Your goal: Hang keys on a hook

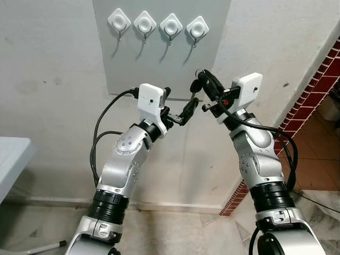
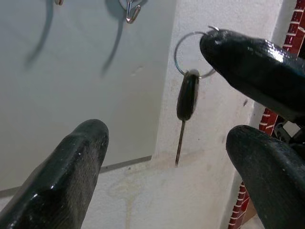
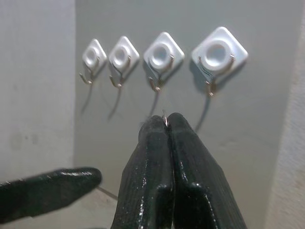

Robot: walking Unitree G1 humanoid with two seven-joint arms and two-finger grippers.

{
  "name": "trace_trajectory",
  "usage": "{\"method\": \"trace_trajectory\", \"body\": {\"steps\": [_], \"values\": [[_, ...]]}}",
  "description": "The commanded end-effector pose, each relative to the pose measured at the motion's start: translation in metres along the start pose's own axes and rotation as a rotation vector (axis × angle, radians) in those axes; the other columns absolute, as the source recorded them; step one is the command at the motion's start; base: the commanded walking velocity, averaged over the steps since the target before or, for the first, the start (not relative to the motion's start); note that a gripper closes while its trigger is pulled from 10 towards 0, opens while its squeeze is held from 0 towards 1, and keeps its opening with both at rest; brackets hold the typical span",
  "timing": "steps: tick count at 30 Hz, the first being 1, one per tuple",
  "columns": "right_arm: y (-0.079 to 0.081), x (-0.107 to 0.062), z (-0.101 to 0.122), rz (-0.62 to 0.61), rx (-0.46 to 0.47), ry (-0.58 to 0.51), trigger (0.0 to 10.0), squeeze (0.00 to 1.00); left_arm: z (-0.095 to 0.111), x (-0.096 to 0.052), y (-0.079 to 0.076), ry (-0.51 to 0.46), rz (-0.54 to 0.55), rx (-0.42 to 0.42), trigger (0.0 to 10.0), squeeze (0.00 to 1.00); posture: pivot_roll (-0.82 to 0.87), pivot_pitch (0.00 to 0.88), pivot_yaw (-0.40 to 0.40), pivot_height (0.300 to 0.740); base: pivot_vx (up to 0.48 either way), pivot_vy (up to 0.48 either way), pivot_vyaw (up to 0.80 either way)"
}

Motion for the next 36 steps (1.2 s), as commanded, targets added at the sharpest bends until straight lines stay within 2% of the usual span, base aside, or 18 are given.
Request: {"method": "trace_trajectory", "body": {"steps": [1, 12, 22, 36], "values": [[0.001, 0.006, 0.006, 0.024, 0.024, -0.018, 10.0, 0.0, 0.007, 0.005, -0.003, -0.018, -0.026, 0.021, 10.0, 0.0, -0.03, 0.028, -0.059, 0.74, 0.0, 0.0, 0.0], [-0.002, 0.022, 0.009, 0.01, 0.101, -0.049, 10.0, 0.0, 0.01, 0.006, -0.003, -0.025, -0.029, 0.027, 10.0, 0.0, -0.02, 0.027, -0.056, 0.74, 0.0, 0.0, 0.0], [-0.01, 0.04, 0.022, -0.018, 0.225, -0.108, 10.0, 0.0, 0.009, 0.004, -0.003, -0.02, -0.025, 0.021, 10.0, 0.0, -0.02, 0.039, -0.064, 0.74, 0.0, 0.0, 0.0], [-0.016, 0.056, 0.029, -0.04, 0.297, -0.126, 10.0, 0.0, 0.008, 0.002, -0.002, -0.015, -0.011, 0.011, 10.0, 0.0, -0.01, 0.051, -0.071, 0.74, 0.0, 0.0, 0.0]]}}
Point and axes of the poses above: a point about 5 cm out from each wrist's last joint towards the gripper, its own x axis pointing out of the wrist towards the gripper, its own z axis along the axis of the wrist's last joint, y = z × x, the point moved 4 cm from there along x, pointing out of the wrist towards the gripper, and after that the axes turned 9 degrees about x, right-handed, at the moved point
